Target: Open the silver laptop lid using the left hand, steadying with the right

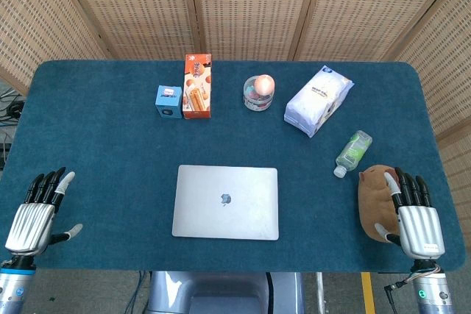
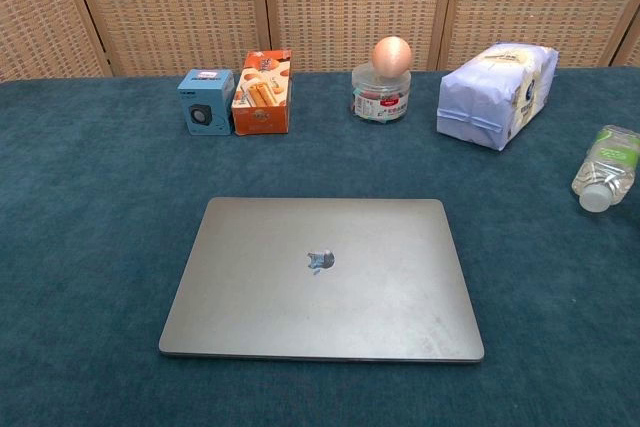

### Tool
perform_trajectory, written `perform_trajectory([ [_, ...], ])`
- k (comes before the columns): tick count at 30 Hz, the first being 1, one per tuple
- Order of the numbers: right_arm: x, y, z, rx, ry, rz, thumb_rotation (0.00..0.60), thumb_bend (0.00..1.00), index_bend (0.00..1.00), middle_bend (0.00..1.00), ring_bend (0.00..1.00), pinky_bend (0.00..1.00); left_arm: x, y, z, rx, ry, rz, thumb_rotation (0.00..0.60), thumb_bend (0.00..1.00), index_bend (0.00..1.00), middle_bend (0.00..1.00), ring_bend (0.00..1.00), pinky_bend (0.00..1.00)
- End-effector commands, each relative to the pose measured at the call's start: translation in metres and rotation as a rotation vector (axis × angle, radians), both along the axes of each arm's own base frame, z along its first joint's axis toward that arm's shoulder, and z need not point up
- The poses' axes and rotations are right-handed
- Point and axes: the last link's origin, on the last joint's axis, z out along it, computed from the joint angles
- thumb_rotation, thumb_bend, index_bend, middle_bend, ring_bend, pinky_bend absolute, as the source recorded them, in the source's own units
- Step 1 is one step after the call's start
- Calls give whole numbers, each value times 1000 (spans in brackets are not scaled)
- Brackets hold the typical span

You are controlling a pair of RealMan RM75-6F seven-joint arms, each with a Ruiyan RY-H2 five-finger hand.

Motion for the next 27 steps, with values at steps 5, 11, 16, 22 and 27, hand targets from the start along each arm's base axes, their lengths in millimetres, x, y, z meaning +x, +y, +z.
perform_trajectory([
  [5, 0, 0, 3, -3, -9, 1, 600, 0, 0, 0, 0, 0, -1, 0, -2, -6, 4, 4, 600, 0, 0, 0, 0, 0],
  [11, 0, 0, 4, -3, -13, -2, 600, 0, 0, 0, 0, 0, 7, 1, -13, -110, -11, -78, 600, 0, 0, 0, 0, 0],
  [16, -1, -1, 4, -5, -11, -9, 600, 0, 0, 0, 0, 0, 23, 10, -37, -255, -9, -233, 600, 0, 0, 0, 0, 0],
  [22, -3, -3, 5, -10, -15, -19, 600, 0, 0, 0, 0, 0, 45, 22, -67, -383, 20, -370, 600, 0, 0, 0, 0, 0],
  [27, -4, -4, 5, -7, -15, -24, 600, 0, 0, 0, 0, 0, 75, 33, -101, -490, 64, -532, 600, 0, 0, 0, 0, 0],
])
